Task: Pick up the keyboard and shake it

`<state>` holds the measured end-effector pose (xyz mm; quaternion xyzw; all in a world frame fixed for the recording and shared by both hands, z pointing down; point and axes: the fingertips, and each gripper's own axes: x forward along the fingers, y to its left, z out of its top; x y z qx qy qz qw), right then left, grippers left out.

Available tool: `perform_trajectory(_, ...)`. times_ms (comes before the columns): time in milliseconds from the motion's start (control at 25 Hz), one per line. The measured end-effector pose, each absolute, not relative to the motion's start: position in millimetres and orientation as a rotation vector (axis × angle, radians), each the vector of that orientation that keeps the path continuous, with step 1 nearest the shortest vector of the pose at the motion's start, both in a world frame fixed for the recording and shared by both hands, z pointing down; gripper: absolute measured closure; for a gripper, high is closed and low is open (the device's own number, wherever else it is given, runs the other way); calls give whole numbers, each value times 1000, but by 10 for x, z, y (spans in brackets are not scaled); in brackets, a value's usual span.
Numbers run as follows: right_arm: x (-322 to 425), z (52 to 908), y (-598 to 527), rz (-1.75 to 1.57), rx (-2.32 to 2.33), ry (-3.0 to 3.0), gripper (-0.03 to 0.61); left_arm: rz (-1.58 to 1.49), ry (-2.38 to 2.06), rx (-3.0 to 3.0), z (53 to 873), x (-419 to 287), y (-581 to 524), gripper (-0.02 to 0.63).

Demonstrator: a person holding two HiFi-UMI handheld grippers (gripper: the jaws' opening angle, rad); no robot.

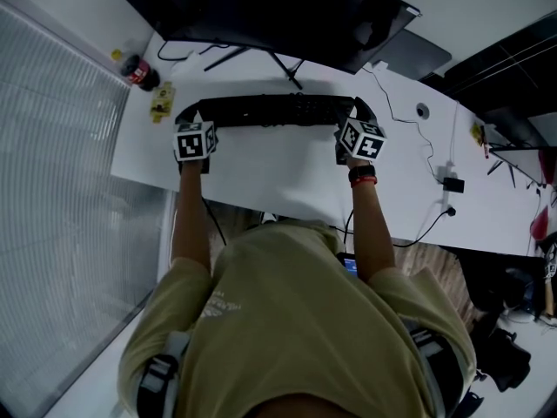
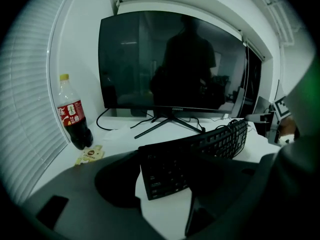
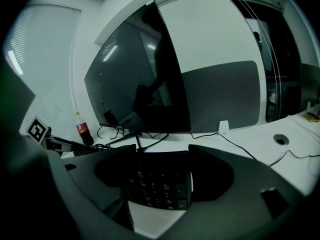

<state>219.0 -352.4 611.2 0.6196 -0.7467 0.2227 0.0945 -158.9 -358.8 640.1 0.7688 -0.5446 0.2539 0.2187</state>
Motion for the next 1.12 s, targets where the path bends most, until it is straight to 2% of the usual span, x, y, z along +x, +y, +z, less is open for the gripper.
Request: perform_trajectory(1120, 2104, 6022, -2856, 627, 1816, -2244, 247, 669, -1530, 2166, 6360, -1704, -3033, 382)
